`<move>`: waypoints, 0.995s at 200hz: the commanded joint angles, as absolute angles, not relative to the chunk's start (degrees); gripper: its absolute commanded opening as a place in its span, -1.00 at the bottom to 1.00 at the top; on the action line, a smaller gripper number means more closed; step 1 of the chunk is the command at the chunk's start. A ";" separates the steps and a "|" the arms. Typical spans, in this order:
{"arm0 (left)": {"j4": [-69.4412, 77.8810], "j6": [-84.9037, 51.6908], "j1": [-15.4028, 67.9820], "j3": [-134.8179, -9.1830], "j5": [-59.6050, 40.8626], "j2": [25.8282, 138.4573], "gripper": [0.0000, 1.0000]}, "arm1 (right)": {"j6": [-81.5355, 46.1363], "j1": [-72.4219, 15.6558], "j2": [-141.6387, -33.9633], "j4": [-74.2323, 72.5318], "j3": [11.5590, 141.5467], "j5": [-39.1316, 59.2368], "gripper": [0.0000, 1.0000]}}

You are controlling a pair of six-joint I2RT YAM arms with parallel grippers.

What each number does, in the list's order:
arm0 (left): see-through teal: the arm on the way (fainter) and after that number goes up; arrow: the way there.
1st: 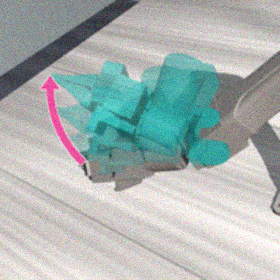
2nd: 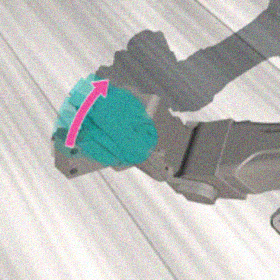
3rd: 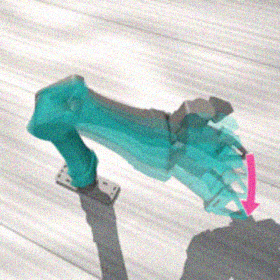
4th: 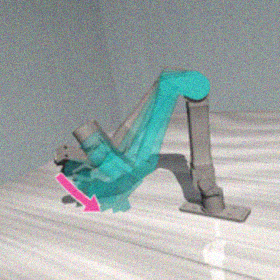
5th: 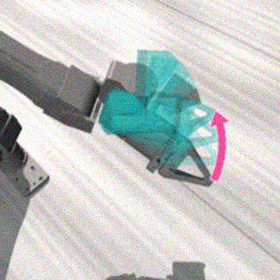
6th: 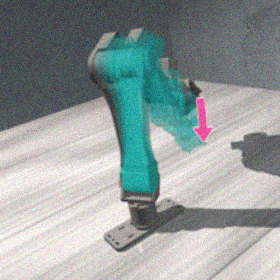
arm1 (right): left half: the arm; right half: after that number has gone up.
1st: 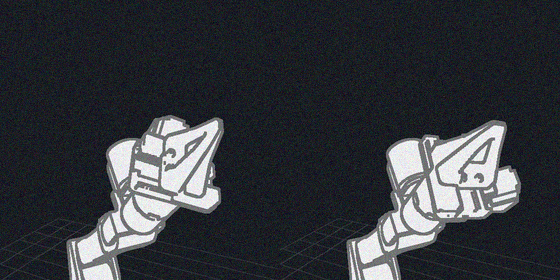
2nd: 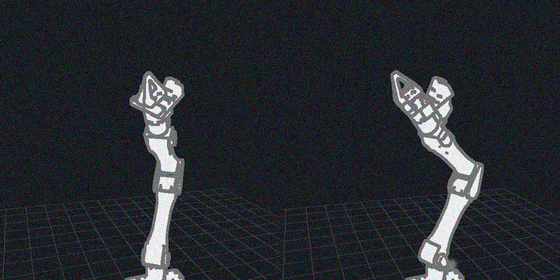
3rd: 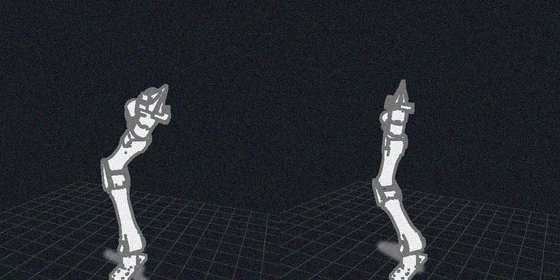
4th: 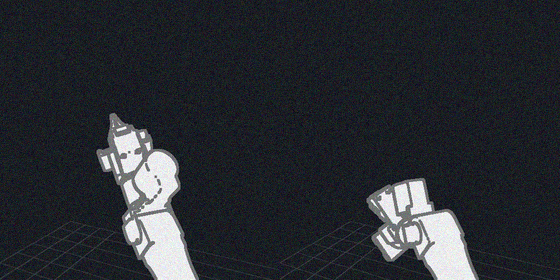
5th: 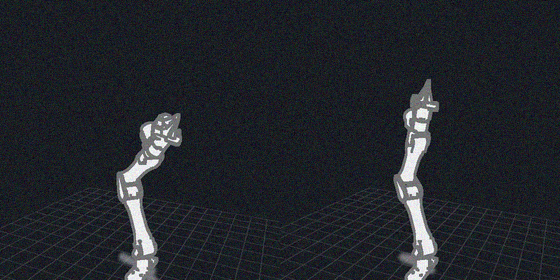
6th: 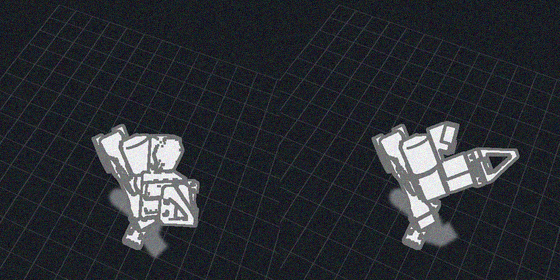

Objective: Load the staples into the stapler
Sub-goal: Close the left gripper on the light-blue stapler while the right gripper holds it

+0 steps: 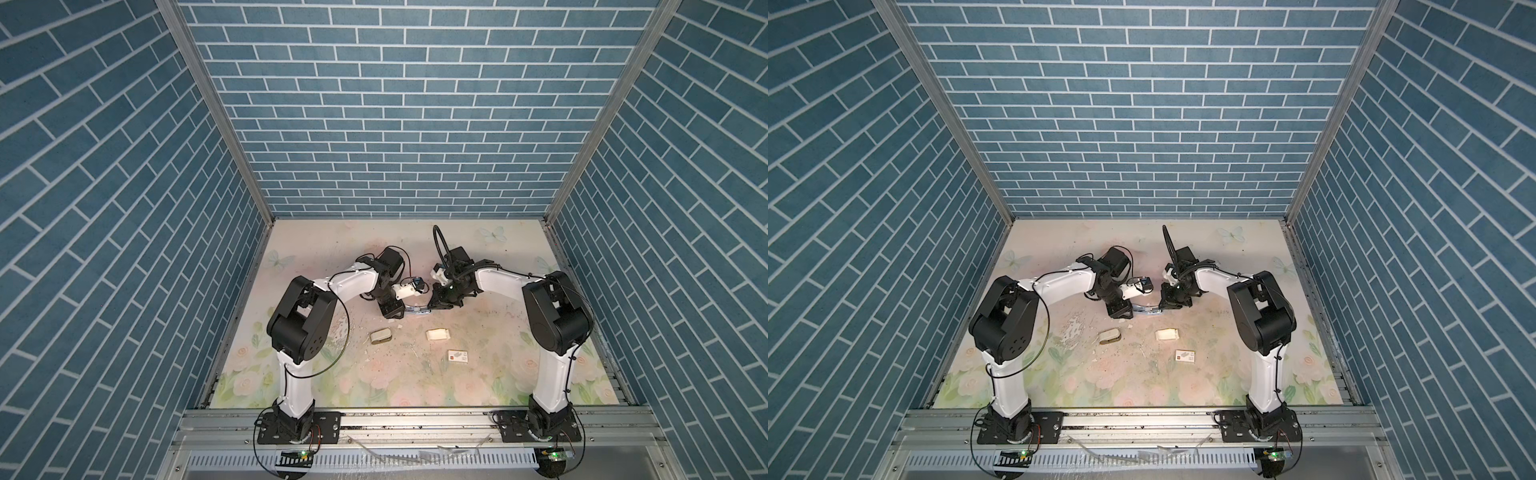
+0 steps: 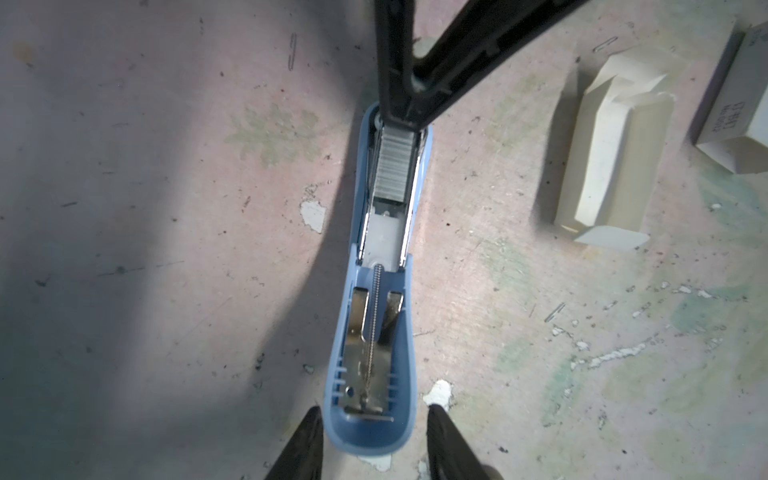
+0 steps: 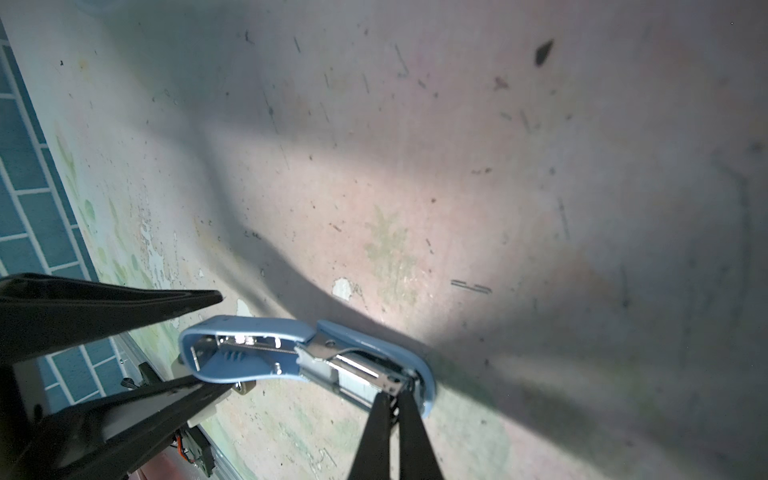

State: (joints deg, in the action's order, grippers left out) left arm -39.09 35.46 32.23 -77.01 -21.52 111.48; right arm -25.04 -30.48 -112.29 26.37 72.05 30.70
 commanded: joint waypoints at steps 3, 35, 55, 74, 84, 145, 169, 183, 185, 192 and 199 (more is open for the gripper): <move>-40.60 36.21 31.99 -78.58 -21.95 112.54 -0.20 | -23.73 -30.78 -111.80 27.46 71.19 29.27 -0.84; -40.65 36.21 32.21 -79.07 -22.40 112.50 -0.24 | -23.66 -30.76 -111.88 27.35 71.19 29.36 -0.84; -40.85 36.04 32.41 -79.69 -23.06 112.50 -0.29 | -23.73 -30.76 -111.88 27.34 71.28 29.36 -0.85; -41.22 36.01 32.83 -80.48 -23.03 112.96 -0.36 | -23.73 -30.76 -111.88 27.27 71.37 29.40 -0.85; -41.38 35.91 32.96 -80.67 -23.11 113.11 -0.40 | -23.73 -30.76 -111.88 27.33 71.38 29.44 -0.85; -41.00 36.24 33.27 -79.46 -23.74 111.68 -0.54 | -23.73 -30.78 -111.80 27.32 71.19 29.36 -0.85; -41.08 35.86 33.88 -79.79 -24.04 111.19 -0.56 | -23.73 -30.73 -111.88 27.35 71.43 29.68 -0.85; -40.95 35.66 34.42 -79.96 -24.11 110.94 -0.57 | -23.73 -30.78 -111.88 27.31 71.54 29.93 -0.85; -40.93 35.61 34.51 -79.97 -24.11 110.92 -0.56 | -23.73 -30.90 -111.88 27.22 71.54 29.96 -0.85; -40.66 35.52 34.76 -79.93 -24.17 110.72 -0.56 | -23.73 -30.91 -111.88 27.16 71.51 30.06 -0.85; -40.32 35.29 34.93 -79.94 -24.22 110.62 -0.57 | -23.73 -30.98 -111.88 27.29 71.59 30.06 -0.85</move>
State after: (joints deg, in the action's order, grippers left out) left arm -40.45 35.53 33.19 -79.50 -21.82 111.90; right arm -25.02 -30.48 -112.29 26.30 72.05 30.70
